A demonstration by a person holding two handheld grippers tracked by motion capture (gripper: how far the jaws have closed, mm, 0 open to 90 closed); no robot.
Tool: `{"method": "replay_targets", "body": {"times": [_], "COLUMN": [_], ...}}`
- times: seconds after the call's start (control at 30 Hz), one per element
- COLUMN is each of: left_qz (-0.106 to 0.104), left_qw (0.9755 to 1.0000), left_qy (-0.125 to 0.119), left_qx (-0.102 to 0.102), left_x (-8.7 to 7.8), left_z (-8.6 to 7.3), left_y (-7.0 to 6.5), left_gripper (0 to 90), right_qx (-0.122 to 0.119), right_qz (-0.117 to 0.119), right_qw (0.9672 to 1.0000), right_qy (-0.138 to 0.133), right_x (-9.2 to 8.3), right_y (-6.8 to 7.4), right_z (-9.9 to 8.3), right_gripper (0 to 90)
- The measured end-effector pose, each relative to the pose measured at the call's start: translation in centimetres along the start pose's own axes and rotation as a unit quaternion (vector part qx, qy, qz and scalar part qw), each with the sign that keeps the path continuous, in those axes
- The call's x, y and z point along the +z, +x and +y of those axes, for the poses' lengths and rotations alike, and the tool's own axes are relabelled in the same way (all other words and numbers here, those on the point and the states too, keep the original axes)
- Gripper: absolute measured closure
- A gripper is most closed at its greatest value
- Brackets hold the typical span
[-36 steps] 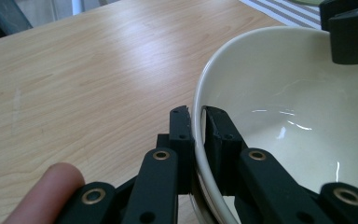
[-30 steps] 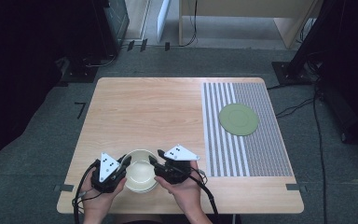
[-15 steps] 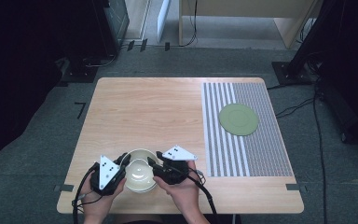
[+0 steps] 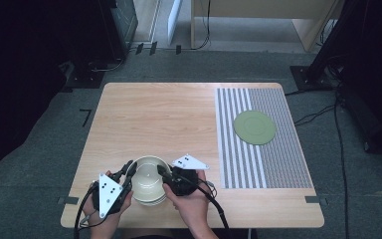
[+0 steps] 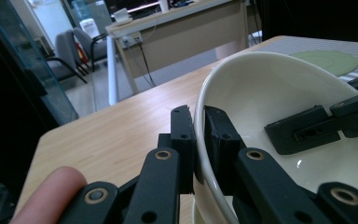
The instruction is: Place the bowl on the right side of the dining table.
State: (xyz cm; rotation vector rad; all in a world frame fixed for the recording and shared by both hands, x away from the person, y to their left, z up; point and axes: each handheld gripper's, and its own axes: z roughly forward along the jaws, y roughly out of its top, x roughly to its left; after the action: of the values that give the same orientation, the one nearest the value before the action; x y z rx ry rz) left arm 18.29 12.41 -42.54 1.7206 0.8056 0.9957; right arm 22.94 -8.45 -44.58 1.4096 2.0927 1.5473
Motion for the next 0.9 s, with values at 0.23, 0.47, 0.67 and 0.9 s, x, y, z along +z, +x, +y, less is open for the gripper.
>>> {"method": "replay_targets", "body": {"times": [0.23,0.47,0.67,0.9], "left_qz": [-0.005,-0.026,-0.046,-0.048], "left_qw": [0.9999,0.9981,0.9936,0.9884], "left_qy": [-0.012,-0.028,-0.054,-0.054], "left_qx": [-0.008,-0.047,-0.088,-0.133], "left_x": [-0.2,-0.3,-0.6,-0.9], "left_z": [0.0,-0.1,-0.1,-0.1], "left_y": [0.4,0.8,1.7,3.0], "left_gripper": [82.6,75.3,43.2,12.7], "right_qx": [-0.017,-0.061,-0.079,-0.079], "right_qz": [-0.021,-0.047,-0.055,-0.062], "right_qw": [0.9995,0.9959,0.9934,0.9921], "right_qy": [-0.014,-0.047,-0.062,-0.075], "right_x": [-0.3,-0.8,-1.1,-1.5], "right_y": [0.5,1.1,1.2,0.9], "right_z": [0.5,0.5,0.7,1.1], "right_gripper": [84.8,84.7,84.7,84.6]}}
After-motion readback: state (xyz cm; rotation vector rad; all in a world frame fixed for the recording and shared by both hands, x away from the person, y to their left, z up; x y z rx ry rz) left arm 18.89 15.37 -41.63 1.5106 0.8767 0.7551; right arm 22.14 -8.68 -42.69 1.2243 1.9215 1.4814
